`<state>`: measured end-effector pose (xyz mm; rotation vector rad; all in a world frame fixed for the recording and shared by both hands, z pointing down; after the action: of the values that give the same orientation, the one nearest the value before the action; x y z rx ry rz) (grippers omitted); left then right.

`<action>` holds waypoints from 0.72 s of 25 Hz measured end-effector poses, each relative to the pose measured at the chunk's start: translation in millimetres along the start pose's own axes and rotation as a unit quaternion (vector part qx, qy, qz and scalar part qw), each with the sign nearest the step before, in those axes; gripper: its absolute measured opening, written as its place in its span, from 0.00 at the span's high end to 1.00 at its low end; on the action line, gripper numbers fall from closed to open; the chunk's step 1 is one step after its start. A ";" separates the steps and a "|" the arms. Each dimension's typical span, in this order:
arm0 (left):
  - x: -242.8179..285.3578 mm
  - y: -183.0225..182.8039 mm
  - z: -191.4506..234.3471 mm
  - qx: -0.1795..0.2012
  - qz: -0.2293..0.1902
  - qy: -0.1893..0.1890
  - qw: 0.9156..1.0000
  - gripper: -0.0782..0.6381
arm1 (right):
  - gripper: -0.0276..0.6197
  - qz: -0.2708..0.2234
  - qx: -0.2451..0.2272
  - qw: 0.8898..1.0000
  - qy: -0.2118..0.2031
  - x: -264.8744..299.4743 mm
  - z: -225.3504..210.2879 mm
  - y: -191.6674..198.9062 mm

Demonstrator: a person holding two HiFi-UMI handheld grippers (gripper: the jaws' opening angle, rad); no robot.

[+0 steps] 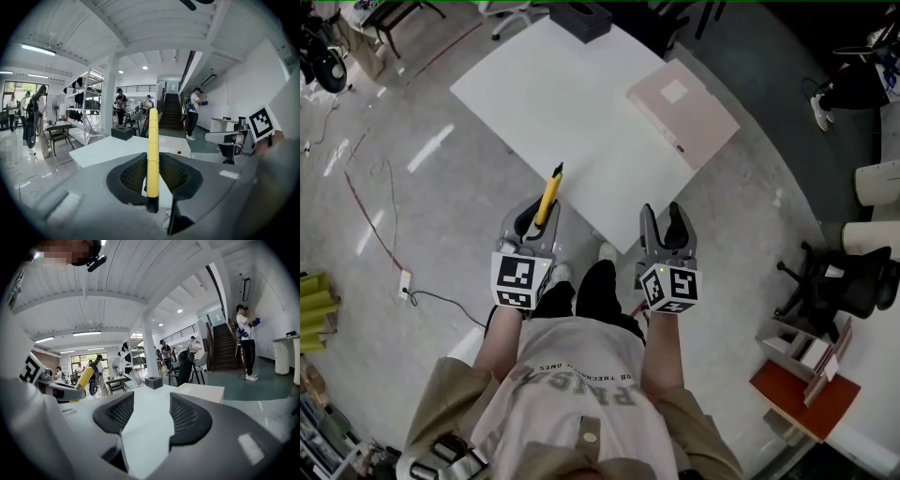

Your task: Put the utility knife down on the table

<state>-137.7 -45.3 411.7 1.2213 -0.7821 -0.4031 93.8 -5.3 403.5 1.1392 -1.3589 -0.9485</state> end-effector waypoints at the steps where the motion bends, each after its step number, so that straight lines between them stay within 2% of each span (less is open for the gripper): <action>1: 5.3 -0.9 -2.1 0.000 0.001 0.000 1.000 0.78 | 0.61 0.002 0.001 1.000 -0.005 3.7 -2.8 0.0; 8: 48.4 -14.8 -17.9 0.001 0.007 -0.012 1.000 0.78 | 0.61 0.026 -0.013 0.999 -0.037 42.0 -33.1 -5.0; 13: 88.4 -35.1 -31.1 -0.003 -0.001 -0.029 1.000 0.78 | 0.61 0.027 -0.007 0.997 -0.077 74.1 -59.2 -22.3; 18: 120.4 -48.5 -44.3 -0.008 -0.007 -0.046 0.999 0.78 | 0.61 0.025 -0.022 0.992 -0.118 100.6 -75.6 -36.7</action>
<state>-17.7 -110.2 398.3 1.2014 -0.8485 -0.4799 176.4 -107.0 399.5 0.9774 -1.5409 -1.0972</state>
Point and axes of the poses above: the fingertips, and each gripper's own axes: x forward along the fingers, z to its left, y out of its underside, the point moved 3 cm from there along -x, backward along the fingers, and after that the axes turned 9 degrees about y, right-handed, at the moved point
